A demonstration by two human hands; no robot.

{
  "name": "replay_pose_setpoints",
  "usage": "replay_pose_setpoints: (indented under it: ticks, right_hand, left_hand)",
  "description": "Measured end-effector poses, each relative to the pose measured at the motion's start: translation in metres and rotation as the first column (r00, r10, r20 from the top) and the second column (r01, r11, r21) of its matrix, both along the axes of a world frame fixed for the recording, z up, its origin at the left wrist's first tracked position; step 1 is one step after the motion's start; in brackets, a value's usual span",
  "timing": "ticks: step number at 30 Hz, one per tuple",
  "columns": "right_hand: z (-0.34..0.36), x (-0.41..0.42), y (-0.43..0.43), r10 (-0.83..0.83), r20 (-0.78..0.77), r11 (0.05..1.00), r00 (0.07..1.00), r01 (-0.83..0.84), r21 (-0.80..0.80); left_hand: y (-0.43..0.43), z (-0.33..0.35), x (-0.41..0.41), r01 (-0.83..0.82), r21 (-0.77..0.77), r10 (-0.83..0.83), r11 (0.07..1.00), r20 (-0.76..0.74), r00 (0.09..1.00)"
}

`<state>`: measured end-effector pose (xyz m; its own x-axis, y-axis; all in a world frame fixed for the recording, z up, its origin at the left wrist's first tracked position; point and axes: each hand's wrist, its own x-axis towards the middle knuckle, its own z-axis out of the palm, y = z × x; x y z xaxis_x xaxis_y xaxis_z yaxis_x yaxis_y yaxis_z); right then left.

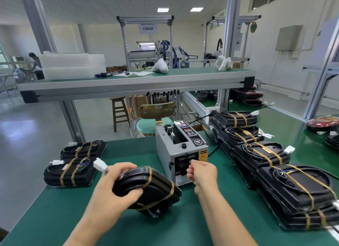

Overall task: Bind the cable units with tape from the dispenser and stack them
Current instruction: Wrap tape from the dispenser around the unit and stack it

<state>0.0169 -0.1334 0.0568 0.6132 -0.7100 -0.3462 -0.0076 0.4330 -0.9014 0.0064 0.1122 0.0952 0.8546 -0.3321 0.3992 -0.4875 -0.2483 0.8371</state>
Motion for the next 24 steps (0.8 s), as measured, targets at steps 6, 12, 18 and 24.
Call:
replay_pose_setpoints:
  ticks: [6,12,18,24]
  right_hand:
    - [0.004,0.003,0.000,-0.002,-0.036,1.000,0.999,0.003,0.021]
    - [0.007,0.008,0.004,-0.057,-0.118,0.998,0.991,0.052,-0.039]
    - [0.019,-0.018,0.005,-0.125,0.060,0.981,0.990,0.133,-0.143]
    - [0.054,-0.065,0.048,0.238,0.329,0.971,0.914,-0.222,-0.086]
  left_hand:
    - [0.012,0.007,0.003,0.057,0.031,-0.054,0.998,-0.087,0.995]
    - [0.004,0.000,-0.006,0.106,-0.069,-0.110,0.992,-0.043,0.993]
    - [-0.011,-0.037,-0.016,0.096,-0.267,-0.134,0.959,-0.129,0.983]
    - [-0.020,-0.048,-0.015,0.082,-0.201,-0.107,0.976,-0.116,0.987]
